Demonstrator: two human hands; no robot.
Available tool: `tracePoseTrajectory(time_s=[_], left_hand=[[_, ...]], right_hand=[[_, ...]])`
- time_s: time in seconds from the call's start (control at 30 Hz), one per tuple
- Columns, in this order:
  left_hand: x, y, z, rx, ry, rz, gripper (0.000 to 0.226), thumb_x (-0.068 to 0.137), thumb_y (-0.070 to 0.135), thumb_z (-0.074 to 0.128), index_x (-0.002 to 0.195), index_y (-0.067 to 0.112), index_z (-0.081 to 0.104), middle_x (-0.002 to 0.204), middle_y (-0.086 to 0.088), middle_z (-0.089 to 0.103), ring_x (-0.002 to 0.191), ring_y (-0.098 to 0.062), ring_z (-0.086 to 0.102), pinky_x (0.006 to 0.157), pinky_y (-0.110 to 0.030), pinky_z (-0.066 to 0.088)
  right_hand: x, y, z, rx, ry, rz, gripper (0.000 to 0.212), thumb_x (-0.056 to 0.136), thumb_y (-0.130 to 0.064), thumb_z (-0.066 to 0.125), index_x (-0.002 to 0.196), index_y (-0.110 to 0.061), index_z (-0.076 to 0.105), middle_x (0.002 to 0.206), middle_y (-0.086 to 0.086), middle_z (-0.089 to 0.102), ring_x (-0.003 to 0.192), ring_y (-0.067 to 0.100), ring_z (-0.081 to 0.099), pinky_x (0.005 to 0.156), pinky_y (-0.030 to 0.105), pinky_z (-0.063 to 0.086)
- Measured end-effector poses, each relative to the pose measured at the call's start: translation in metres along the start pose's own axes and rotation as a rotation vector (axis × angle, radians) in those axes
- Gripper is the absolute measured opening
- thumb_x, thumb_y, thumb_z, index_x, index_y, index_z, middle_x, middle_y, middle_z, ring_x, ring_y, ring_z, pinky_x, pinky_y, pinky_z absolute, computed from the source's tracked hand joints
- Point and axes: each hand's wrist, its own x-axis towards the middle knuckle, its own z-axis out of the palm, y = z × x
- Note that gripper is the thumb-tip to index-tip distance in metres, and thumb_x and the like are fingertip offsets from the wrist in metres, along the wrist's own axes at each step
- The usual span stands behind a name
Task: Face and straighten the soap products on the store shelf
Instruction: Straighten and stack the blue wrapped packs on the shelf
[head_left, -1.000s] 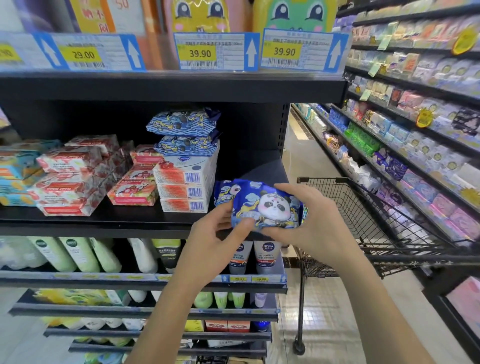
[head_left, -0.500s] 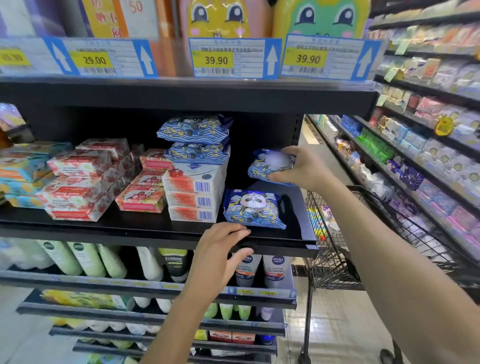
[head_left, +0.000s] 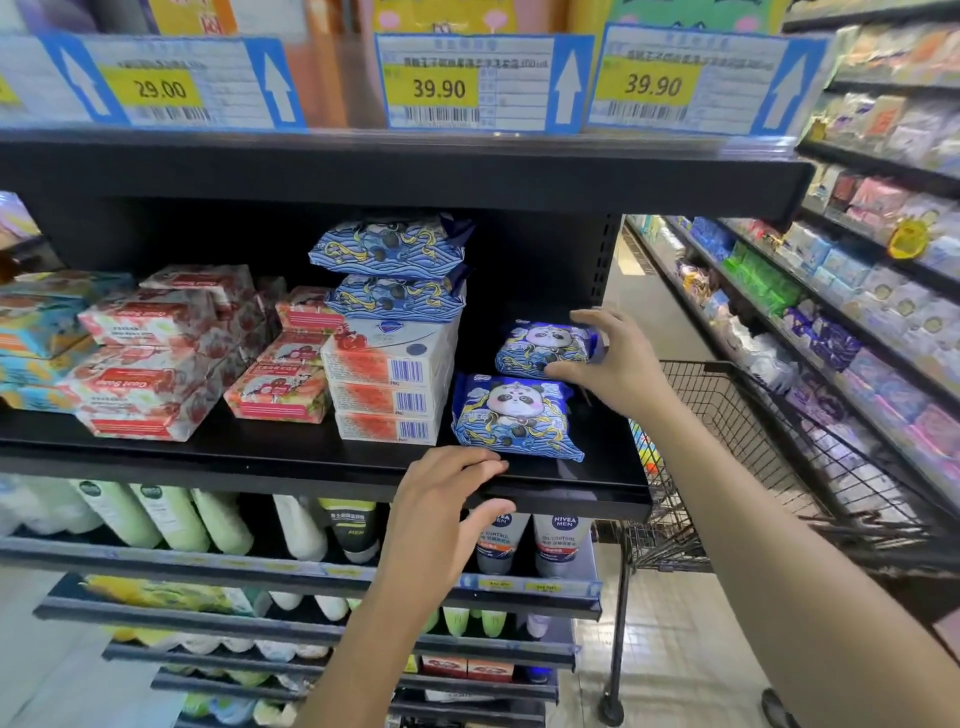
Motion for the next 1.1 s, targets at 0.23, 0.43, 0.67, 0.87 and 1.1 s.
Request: tracePoseTrajectory(time_s=[0.23,0.43,0.67,0.87,1.1], left_hand=[[-0.001,0.002,-0.003,-0.013,0.003,-0.012,0.039,0.080,0.029,0.085,0.116,0.020,0.077,0.117,0.010,0.071,0.113,-0.007,0.057,0.103,-0.020,0.036],[0.000,0.004,-0.004,-0.010,-0.013,-0.018,0.038,0.079,0.028,0.086,0.115,0.021,0.077,0.115,0.010,0.071,0.112,-0.006,0.057,0.103,-0.015,0.034],[0.000,0.003,-0.002,-0.027,-0.012,-0.010,0.038,0.079,0.028,0.087,0.115,0.021,0.077,0.116,0.010,0.071,0.112,-0.006,0.055,0.104,-0.007,0.026],[0.000,0.002,-0.001,-0.024,0.006,0.010,0.041,0.074,0.026,0.090,0.113,0.018,0.077,0.114,0.008,0.072,0.111,-0.007,0.056,0.102,-0.011,0.032],[0.000,0.003,-0.002,-0.048,-0.012,-0.021,0.039,0.078,0.028,0.087,0.115,0.021,0.077,0.119,0.010,0.070,0.115,-0.006,0.055,0.105,-0.010,0.029]], right_hand=[[0.010,0.001,0.011,-0.055,0.045,0.019,0.041,0.080,-0.026,0.088,0.117,-0.026,0.071,0.126,-0.001,0.058,0.106,0.016,0.054,0.089,0.029,0.043],[0.043,0.002,0.022,-0.147,0.035,0.041,0.041,0.082,-0.024,0.085,0.119,-0.020,0.070,0.129,0.008,0.063,0.111,0.028,0.060,0.086,0.031,0.044],[-0.005,-0.022,0.003,0.075,0.116,-0.012,0.048,0.090,-0.049,0.073,0.130,-0.023,0.066,0.123,-0.006,0.067,0.110,0.008,0.063,0.096,0.031,0.052],[-0.080,-0.054,-0.008,0.107,-0.267,-0.115,0.085,0.067,-0.068,0.079,0.141,-0.035,0.054,0.136,-0.019,0.056,0.126,-0.003,0.053,0.100,0.020,0.046],[-0.077,-0.047,0.003,-0.029,-0.163,-0.163,0.059,0.079,-0.037,0.086,0.132,-0.031,0.061,0.131,-0.011,0.057,0.121,0.011,0.055,0.099,0.029,0.046]])
